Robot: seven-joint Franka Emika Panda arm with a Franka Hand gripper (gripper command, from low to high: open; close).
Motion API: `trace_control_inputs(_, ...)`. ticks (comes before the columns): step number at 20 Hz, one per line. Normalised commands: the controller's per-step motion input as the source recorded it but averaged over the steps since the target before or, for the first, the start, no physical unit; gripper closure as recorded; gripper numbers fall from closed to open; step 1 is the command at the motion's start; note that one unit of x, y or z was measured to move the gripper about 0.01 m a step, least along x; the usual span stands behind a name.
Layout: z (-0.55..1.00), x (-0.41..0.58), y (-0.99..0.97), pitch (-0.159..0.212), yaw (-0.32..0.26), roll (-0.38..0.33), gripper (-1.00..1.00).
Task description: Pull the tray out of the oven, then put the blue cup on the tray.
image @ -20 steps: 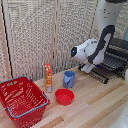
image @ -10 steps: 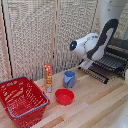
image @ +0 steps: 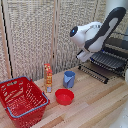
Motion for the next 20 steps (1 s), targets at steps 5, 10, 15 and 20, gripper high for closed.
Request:
trace_control_inputs(5,0.32,0.042,0.44,-0.087,-0.159,0.232,-1.00)
trace_control_inputs(10,0.25,0.081,0.45,-0.067,-0.141,0.264,-1.00)
trace_control_inputs(15,0.09,0.212,0.36,-0.016,-0.135,0.317,-1.00)
trace_control_inputs(20,0.00,0.303,0.19,0.000,-0.091,0.369,-1.00)
